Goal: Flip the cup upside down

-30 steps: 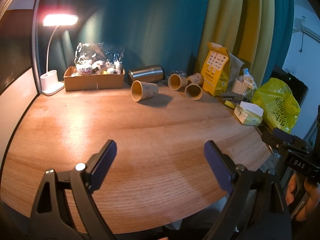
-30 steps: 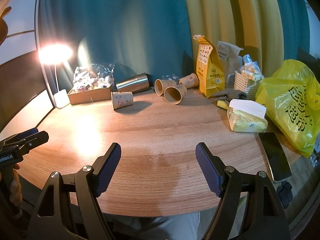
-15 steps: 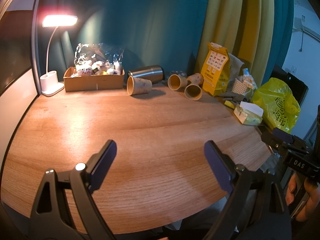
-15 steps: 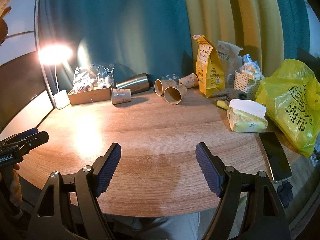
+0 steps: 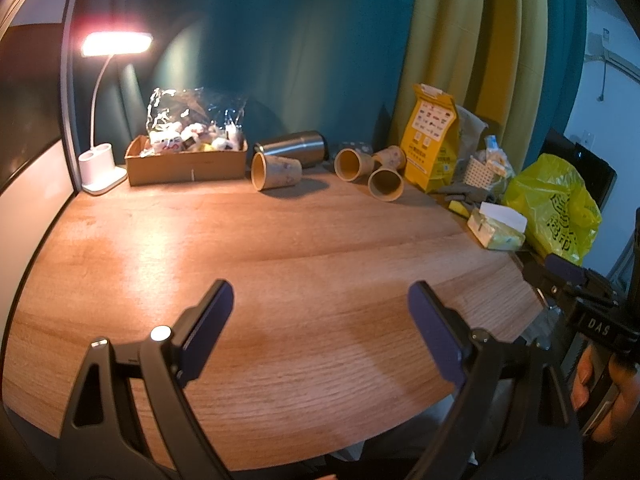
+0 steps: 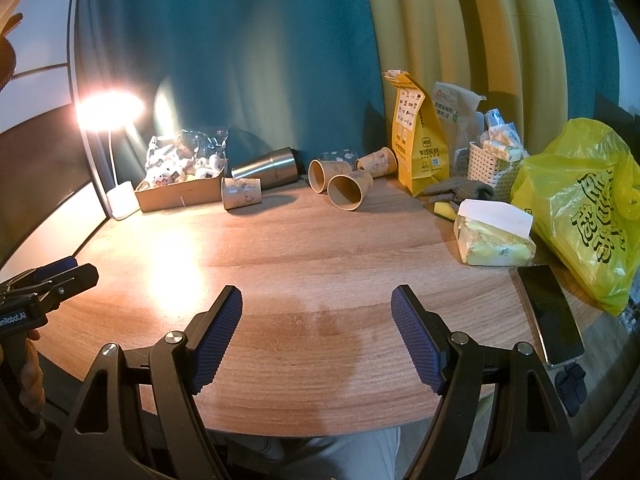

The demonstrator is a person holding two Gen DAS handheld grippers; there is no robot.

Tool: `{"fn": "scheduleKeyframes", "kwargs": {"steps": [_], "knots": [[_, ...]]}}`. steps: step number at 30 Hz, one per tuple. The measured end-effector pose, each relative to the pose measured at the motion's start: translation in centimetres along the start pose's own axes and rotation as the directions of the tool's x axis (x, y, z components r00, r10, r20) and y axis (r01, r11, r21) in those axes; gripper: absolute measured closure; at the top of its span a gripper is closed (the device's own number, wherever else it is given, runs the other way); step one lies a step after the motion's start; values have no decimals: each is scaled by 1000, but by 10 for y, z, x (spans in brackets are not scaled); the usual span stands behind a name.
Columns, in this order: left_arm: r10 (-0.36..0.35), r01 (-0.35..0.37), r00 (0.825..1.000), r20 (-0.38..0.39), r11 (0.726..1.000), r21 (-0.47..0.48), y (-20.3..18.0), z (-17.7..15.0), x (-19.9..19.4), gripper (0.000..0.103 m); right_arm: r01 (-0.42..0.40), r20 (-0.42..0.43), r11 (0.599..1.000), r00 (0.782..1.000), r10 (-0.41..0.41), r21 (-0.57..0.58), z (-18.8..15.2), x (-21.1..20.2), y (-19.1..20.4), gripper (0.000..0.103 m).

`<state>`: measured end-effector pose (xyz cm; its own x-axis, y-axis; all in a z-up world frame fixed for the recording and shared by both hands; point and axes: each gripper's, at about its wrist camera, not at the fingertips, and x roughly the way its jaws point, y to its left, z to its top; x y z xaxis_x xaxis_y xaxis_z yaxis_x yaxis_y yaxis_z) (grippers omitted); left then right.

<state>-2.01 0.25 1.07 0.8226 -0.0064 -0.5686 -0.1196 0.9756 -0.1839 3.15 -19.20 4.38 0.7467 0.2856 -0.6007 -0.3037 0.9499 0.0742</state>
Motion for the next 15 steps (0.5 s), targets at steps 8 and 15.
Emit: {"fn": "scheduleKeyframes", "kwargs": {"steps": [8,15], "knots": [[5,-4,1000,-18,1000,14,-2,6,10,13,-1,-2,1000,1000,1,4,1,2,-2,23],[13,-10,998,-62,999,46,-11,15,37,13,-3,-11,1000,1000,3,23,2,15,-11,23]]}}
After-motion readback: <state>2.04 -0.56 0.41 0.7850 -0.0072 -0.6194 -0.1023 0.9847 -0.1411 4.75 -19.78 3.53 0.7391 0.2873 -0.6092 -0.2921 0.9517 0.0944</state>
